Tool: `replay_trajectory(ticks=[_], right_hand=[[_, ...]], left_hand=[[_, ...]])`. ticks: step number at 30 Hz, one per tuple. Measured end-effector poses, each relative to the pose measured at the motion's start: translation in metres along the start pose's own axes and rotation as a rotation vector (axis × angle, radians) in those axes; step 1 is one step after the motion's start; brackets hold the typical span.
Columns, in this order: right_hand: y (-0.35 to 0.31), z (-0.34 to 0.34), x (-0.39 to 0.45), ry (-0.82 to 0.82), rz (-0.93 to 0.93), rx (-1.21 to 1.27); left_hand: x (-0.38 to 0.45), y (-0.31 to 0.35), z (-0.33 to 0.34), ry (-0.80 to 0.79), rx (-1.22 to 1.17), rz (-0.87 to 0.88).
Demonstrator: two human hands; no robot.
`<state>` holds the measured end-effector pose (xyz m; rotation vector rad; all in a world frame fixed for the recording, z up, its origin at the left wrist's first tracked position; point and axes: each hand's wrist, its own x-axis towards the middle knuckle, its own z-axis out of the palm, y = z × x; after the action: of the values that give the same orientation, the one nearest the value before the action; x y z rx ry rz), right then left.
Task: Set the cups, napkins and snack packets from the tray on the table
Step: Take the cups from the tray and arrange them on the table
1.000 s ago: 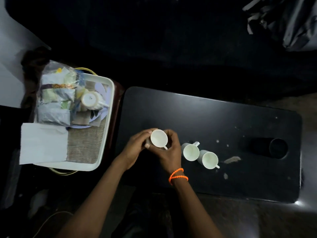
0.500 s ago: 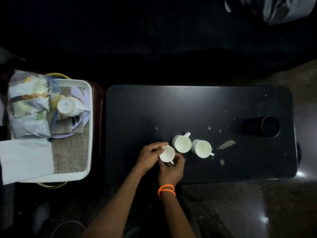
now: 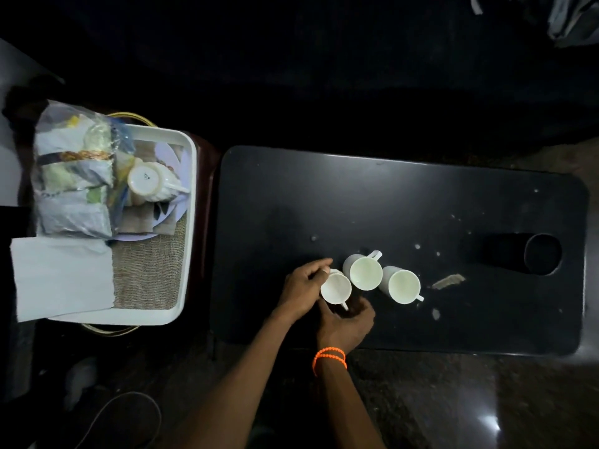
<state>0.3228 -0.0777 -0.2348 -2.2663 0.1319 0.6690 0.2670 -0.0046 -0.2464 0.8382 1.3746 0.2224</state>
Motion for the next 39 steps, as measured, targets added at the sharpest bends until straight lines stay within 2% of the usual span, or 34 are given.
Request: replay_trajectory(ticks=[5,8,10,12,15,17,19,21,24,27,33,36,39], right_hand=[[-0.007,-0.002,-0.030,-0.022,0.313,-0.147],[-0.028,0.023,-0.060,-0.142,0.297,-0.172],[-0.051,0.056,-0.091,-0.267,0.113,-0.148],[-0.080,0.092,-0.126,-0.427,-0.173,-0.121],[-0.117,0.148,-0.156,-0.673,-0.636,-0.162],[-0.137,0.182,-0.165,-0.808,-0.846,-0.283],[-0.148,0.208,-0.171,-0.851,-0.972,-0.468],[-0.150,0.224,-0.175,-0.852,-1.005,-0.589],[-0.149,0.230,-0.177,-0.873,-1.001,-0.563],[-0.147,0.223,-0.179,-0.872,-0.885,-0.404],[-0.146,0.192,-0.166,-0.872,-0.645,-0.120],[-0.149,0.163,-0.136,-0.915,-0.473,0.055],[-0.152,0.131,-0.092,-0.949,-0.365,0.148]], left_hand=[[-0.010,0.012,-0.040,0.320,-0.202,0.038],[-0.017,0.029,-0.096,0.599,-0.323,0.123],[-0.022,0.040,-0.140,0.757,-0.390,0.177],[-0.026,0.051,-0.184,0.893,-0.445,0.196],[-0.022,0.063,-0.241,1.020,-0.497,0.087],[-0.014,0.068,-0.269,0.981,-0.511,-0.082],[-0.011,0.071,-0.283,0.868,-0.564,-0.151],[-0.013,0.077,-0.287,0.758,-0.610,-0.169],[-0.014,0.080,-0.292,0.705,-0.721,-0.167],[-0.020,0.078,-0.292,0.687,-0.893,-0.111],[-0.038,0.064,-0.282,0.517,-1.122,0.099],[-0.036,0.063,-0.258,0.421,-1.100,0.210],[-0.031,0.067,-0.223,0.259,-0.933,0.292]])
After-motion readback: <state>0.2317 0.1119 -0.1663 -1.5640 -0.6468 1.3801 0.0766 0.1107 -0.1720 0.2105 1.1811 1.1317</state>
